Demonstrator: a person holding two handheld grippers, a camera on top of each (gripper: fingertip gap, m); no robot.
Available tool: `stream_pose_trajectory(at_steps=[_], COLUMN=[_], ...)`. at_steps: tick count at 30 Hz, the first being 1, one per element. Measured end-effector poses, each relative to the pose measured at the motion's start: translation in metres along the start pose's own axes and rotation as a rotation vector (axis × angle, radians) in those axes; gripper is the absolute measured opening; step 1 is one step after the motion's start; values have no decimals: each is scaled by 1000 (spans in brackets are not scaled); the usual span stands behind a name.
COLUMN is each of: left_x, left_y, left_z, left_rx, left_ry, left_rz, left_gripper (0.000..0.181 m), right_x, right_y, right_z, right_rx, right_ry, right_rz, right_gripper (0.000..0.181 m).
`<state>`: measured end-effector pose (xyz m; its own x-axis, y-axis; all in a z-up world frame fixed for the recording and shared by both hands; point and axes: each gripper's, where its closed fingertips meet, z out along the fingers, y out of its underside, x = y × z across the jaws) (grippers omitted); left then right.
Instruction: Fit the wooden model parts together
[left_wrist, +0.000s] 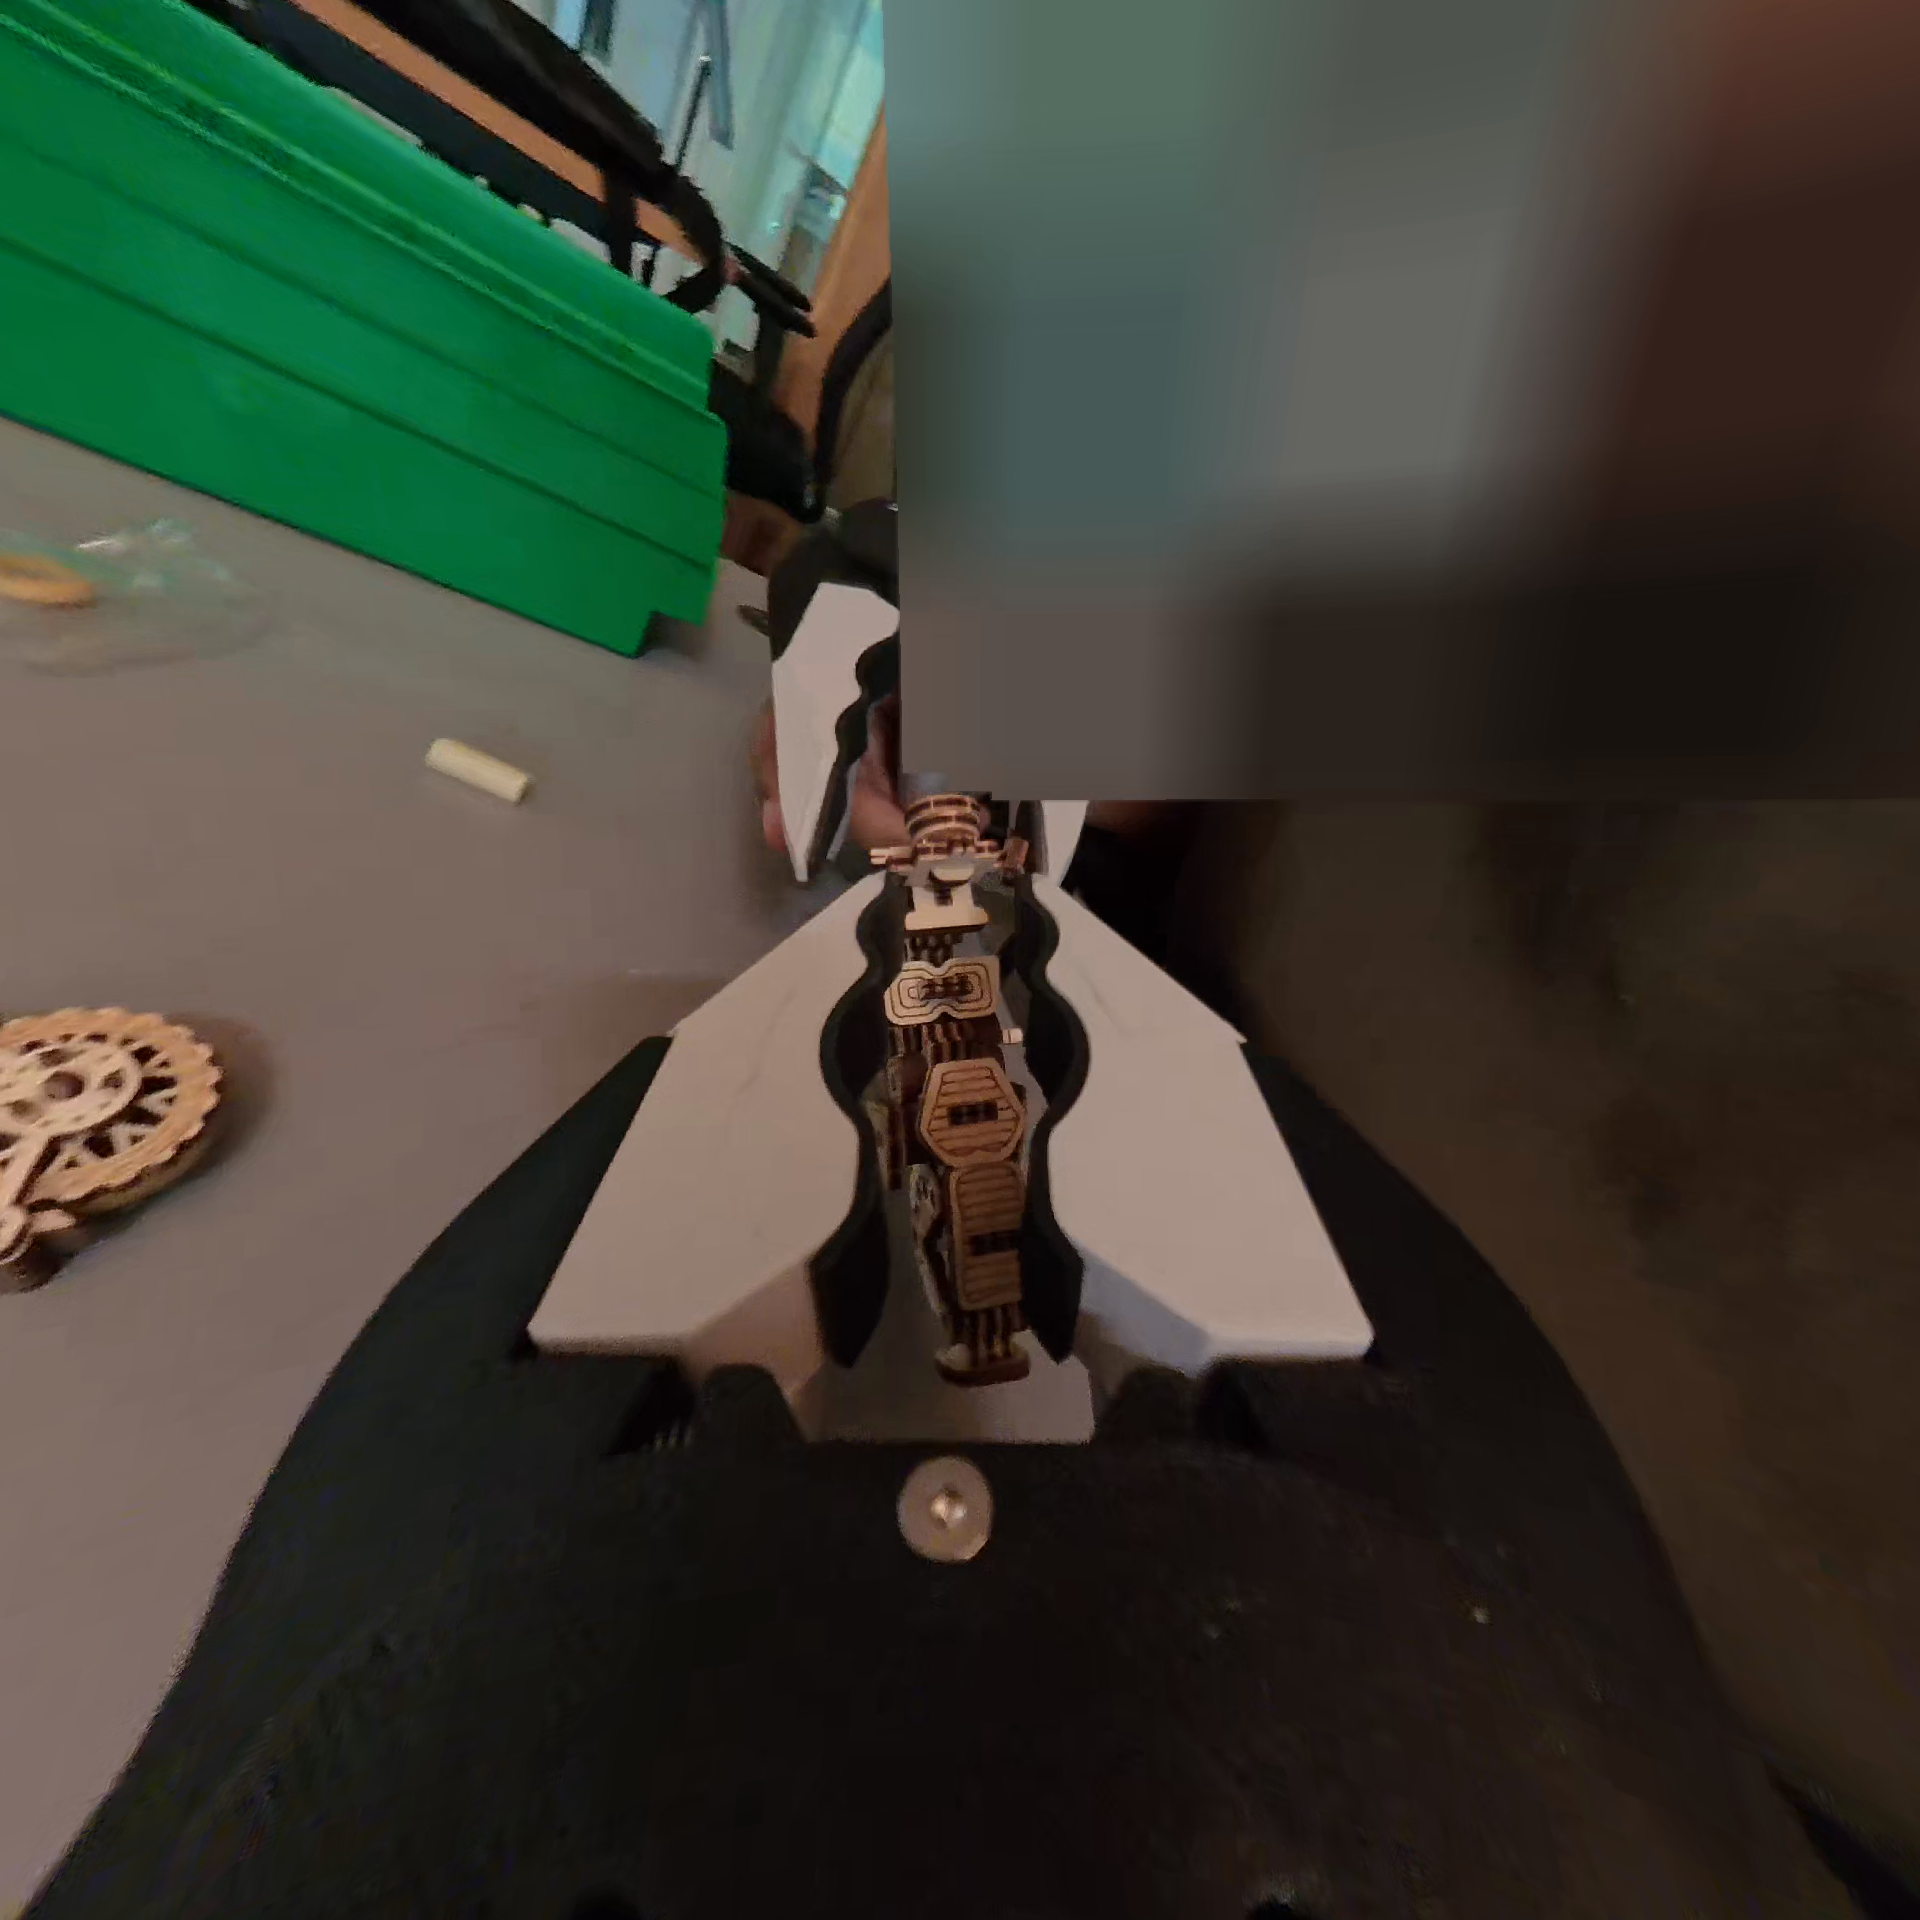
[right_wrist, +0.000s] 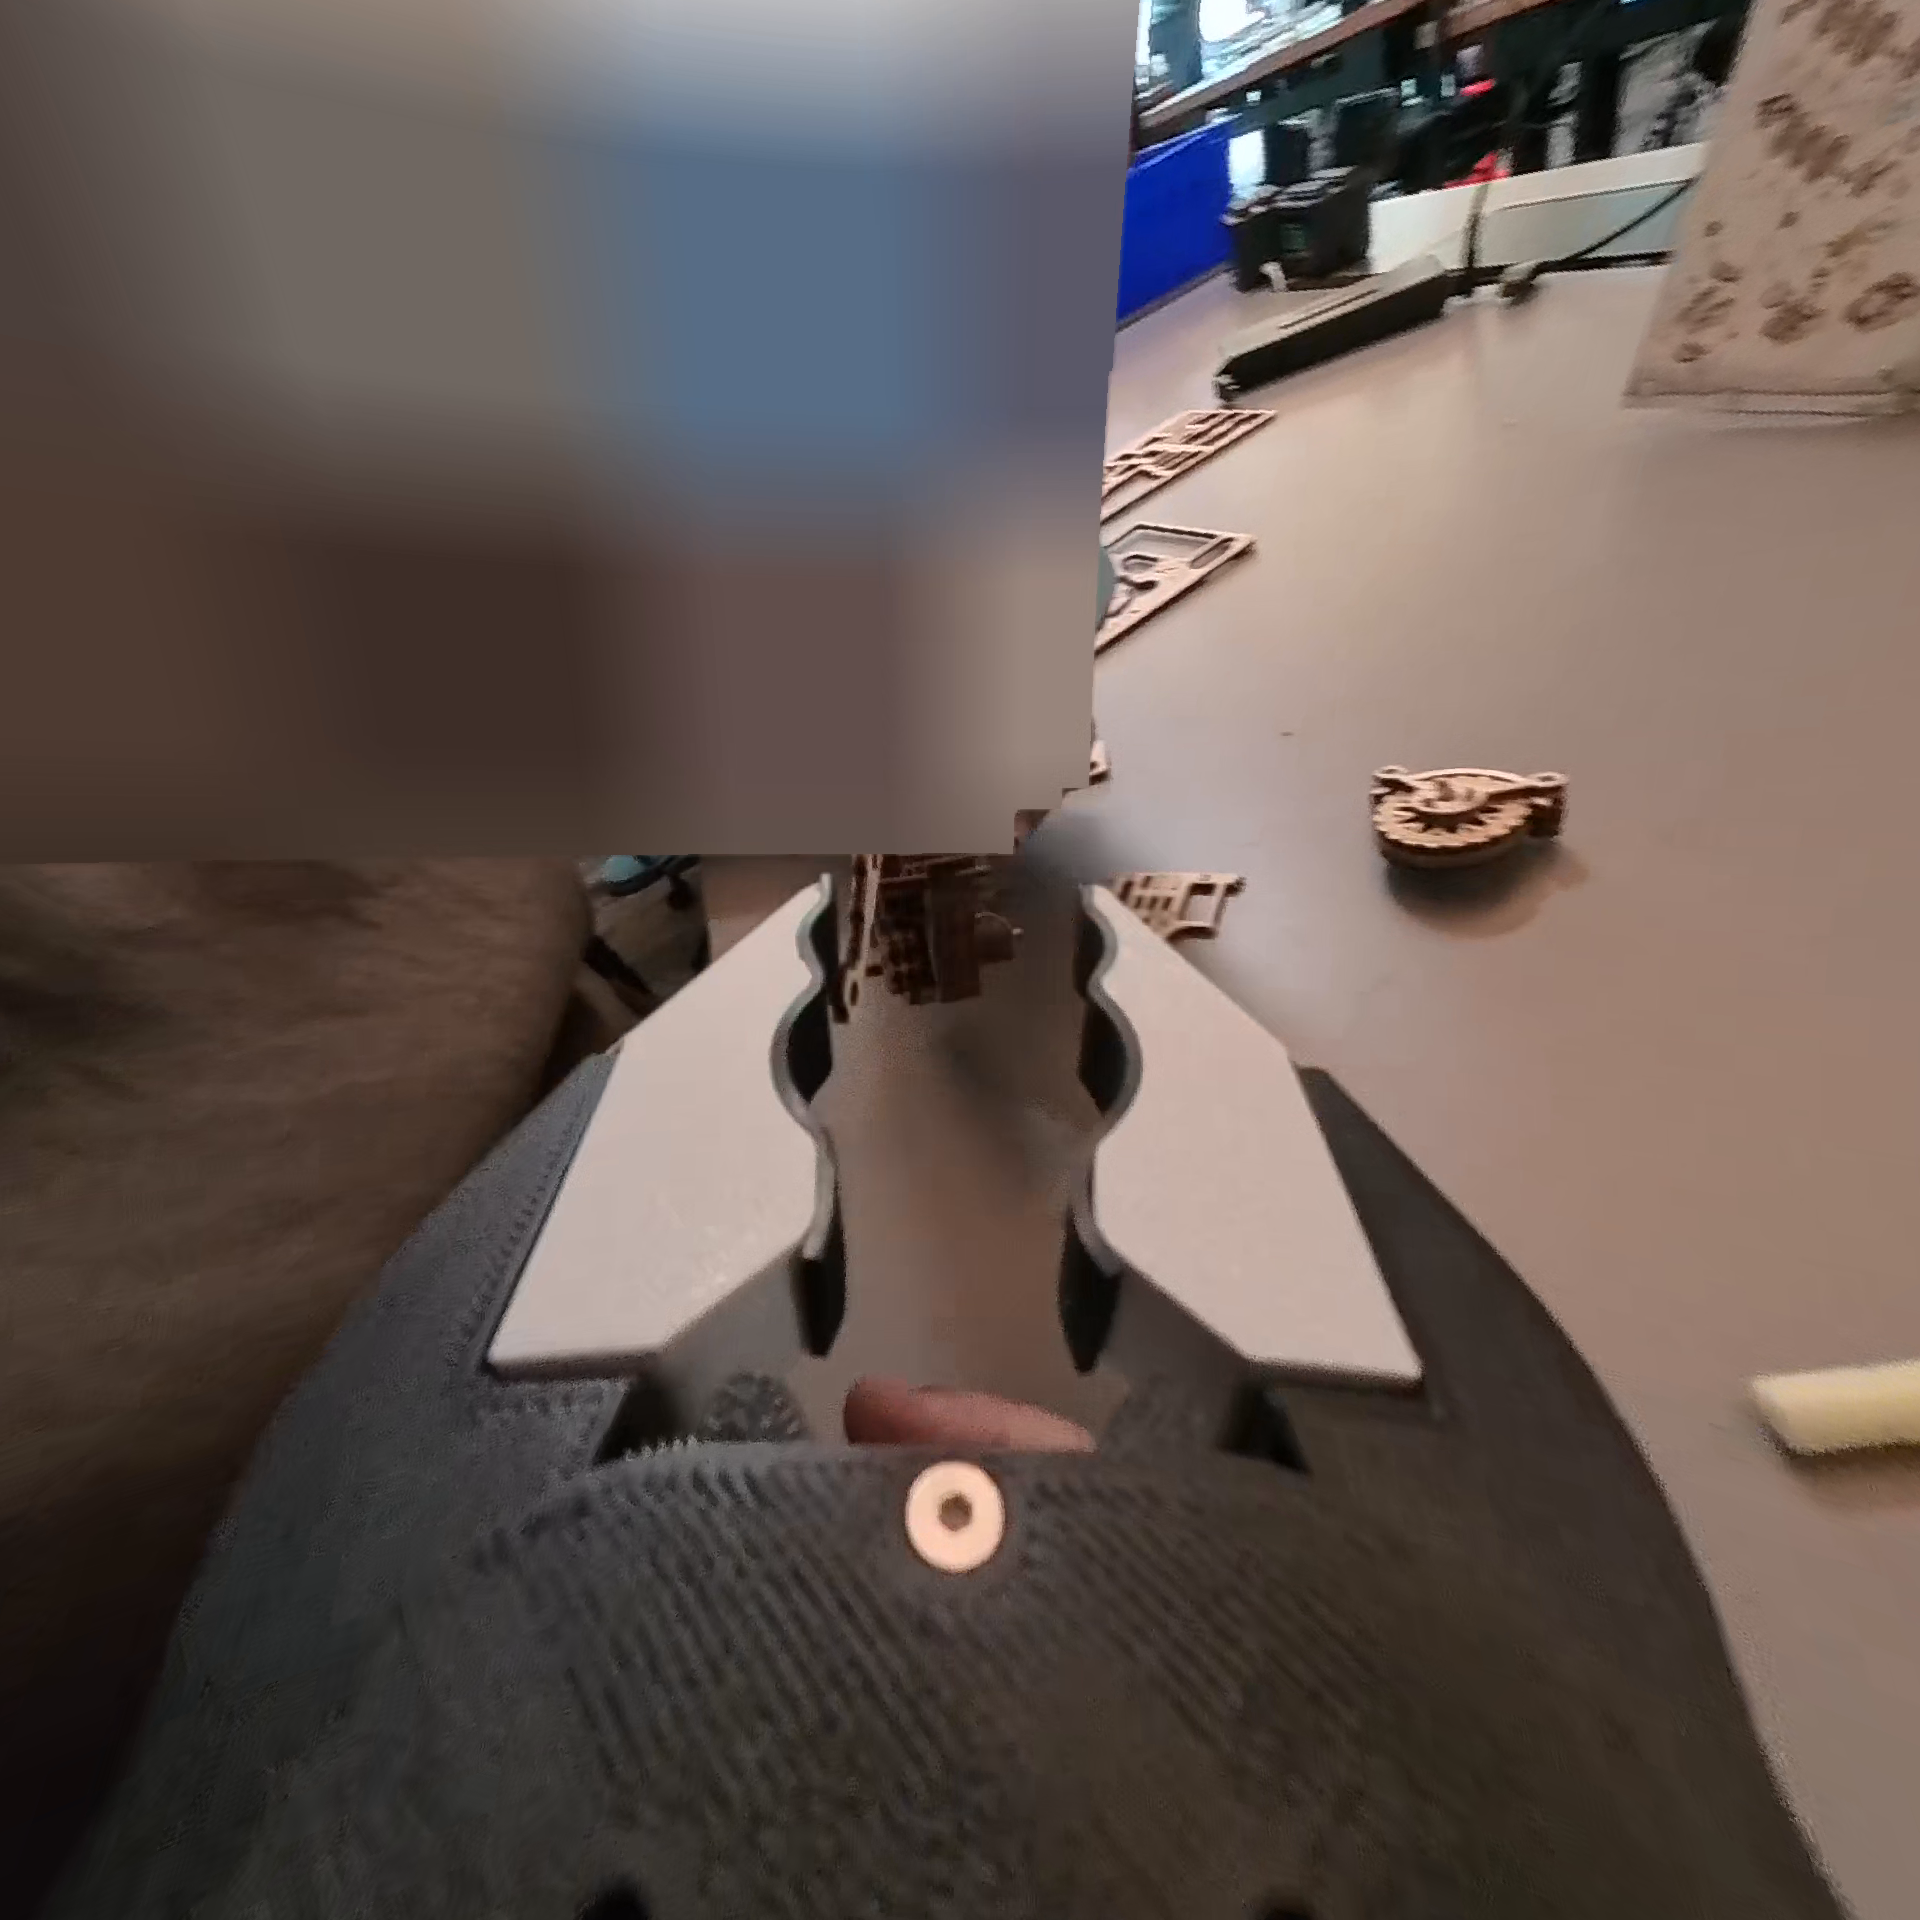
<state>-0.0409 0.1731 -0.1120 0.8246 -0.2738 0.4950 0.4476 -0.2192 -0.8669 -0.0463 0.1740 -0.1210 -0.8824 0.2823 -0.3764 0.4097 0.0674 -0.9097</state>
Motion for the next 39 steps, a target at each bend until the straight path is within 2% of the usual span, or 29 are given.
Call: stream_pose_trajectory(at_steps=[8, 14, 17, 21, 39], left_x=[16, 17, 17, 19, 24], left_y=[8, 10, 11, 12, 18], left_z=[3, 4, 4, 4, 7], left_rx=[-38, -58, -64, -71, -101], left_ry=[92, 94, 97, 100, 125], left_rz=[17, 16, 16, 26, 26], left_gripper=[19, 19, 19, 19, 18], right_x=[-23, -27, -27, -23, -30], right_y=[6, 6, 7, 7, 6], right_z=[2, 1, 1, 0, -1], right_rx=[-26, -28, -32, -32, -27], right_ry=[-113, -139, -143, -123, -163], right_rz=[-37, -32, -25, -24, -27], right_gripper=[35, 24, 23, 36, 31])
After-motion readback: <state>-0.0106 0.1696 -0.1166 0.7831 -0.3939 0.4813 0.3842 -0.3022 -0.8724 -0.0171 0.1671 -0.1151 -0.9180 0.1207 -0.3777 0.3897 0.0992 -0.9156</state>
